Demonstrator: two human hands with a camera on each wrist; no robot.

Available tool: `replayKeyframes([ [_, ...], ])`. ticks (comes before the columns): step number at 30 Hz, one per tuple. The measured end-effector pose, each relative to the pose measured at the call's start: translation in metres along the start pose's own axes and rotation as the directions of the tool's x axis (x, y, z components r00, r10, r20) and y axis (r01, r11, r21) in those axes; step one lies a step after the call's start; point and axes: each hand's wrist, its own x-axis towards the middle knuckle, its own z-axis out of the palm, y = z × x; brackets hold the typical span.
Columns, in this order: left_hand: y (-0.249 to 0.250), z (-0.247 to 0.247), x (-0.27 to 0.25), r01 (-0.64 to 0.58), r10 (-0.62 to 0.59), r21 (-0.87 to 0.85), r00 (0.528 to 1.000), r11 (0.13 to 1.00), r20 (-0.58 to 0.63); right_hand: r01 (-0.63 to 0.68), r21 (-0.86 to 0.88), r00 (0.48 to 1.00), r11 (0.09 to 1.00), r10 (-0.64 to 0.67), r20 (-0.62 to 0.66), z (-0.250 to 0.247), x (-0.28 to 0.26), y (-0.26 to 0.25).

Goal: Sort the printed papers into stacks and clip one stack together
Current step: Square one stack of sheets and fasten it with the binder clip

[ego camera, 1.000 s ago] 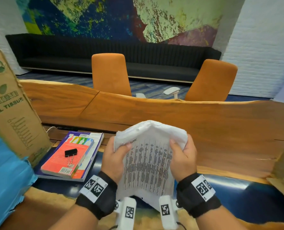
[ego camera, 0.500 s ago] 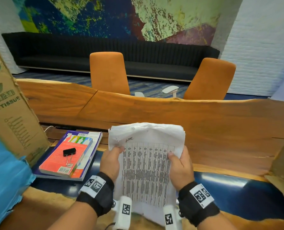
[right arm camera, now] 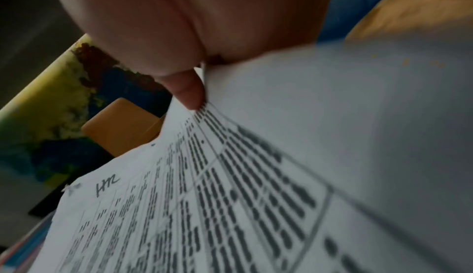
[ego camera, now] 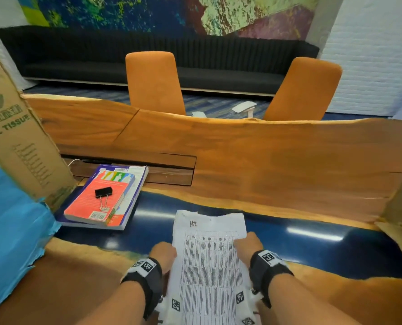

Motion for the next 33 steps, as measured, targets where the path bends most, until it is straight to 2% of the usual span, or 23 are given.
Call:
replayKeyframes([
  [1, -0.004, 0.002, 0.002, -0.008, 0.008, 0.015, 1.0, 1.0, 0.005, 0.022, -0.142, 0.998, 0.99, -0.03, -0.057, -0.002, -0.005, -0.005],
  [3, -0.006, 0.001, 0.003, -0.003, 0.003, -0.007, 1.0, 1.0, 0.026, 0.183, -0.42, 0.968, 0.889, -0.238, -0.083, -0.004, -0.019, -0.021],
  [5, -0.007, 0.002, 0.004, -0.05, 0.05, -0.002, 0.999, 0.999, 0.014, 0.391, -0.549, 0.906, 0.739, -0.415, 0.086, 0.004, -0.032, -0.039],
  [7, -0.008, 0.003, 0.006, -0.006, 0.006, -0.112, 1.0, 0.994, -0.005, 0.491, -0.604, 0.867, 0.627, -0.419, 0.269, 0.02, -0.036, -0.052],
  [10, -0.007, 0.001, 0.003, 0.027, -0.026, -0.149, 1.0, 0.988, 0.009, 0.483, -0.687, 0.875, 0.543, -0.307, 0.373, 0.047, -0.027, -0.055],
  [13, -0.01, -0.002, 0.009, 0.047, -0.039, -0.211, 0.998, 0.976, 0.041, 0.473, -0.721, 0.881, 0.506, -0.252, 0.401, 0.058, -0.015, -0.051],
  [16, -0.01, -0.022, 0.018, 0.051, -0.048, -0.151, 0.999, 0.987, 0.023, 0.482, -0.729, 0.876, 0.486, -0.253, 0.411, 0.06, -0.009, -0.051],
  [19, -0.009, -0.061, 0.038, -0.017, 0.009, -0.054, 0.988, 0.998, -0.157, 0.491, -0.736, 0.871, 0.466, -0.253, 0.421, 0.063, -0.005, -0.057],
  [23, -0.012, -0.131, 0.078, -0.045, 0.039, -0.005, 0.908, 0.999, -0.417, 0.485, -0.758, 0.874, 0.436, -0.224, 0.431, 0.067, 0.001, -0.066],
  [25, -0.017, -0.161, 0.101, -0.01, 0.063, 0.108, 0.861, 0.994, -0.504, 0.479, -0.769, 0.877, 0.422, -0.203, 0.435, 0.069, 0.004, -0.07],
  [27, -0.027, -0.18, 0.122, 0.083, 0.074, 0.28, 0.859, 0.956, -0.506, 0.475, -0.776, 0.879, 0.416, -0.189, 0.437, 0.071, 0.007, -0.074],
  [29, -0.036, -0.193, 0.138, 0.143, 0.05, 0.391, 0.895, 0.909, -0.442, 0.476, -0.777, 0.879, 0.413, -0.186, 0.44, 0.071, 0.008, -0.076],
  [31, -0.041, -0.198, 0.148, 0.171, 0.013, 0.452, 0.926, 0.875, -0.377, 0.478, -0.775, 0.878, 0.412, -0.191, 0.44, 0.07, 0.008, -0.077],
  [33, -0.042, -0.199, 0.15, 0.16, 0.032, 0.509, 0.937, 0.846, -0.347, 0.481, -0.771, 0.876, 0.418, -0.198, 0.439, 0.068, 0.008, -0.077],
])
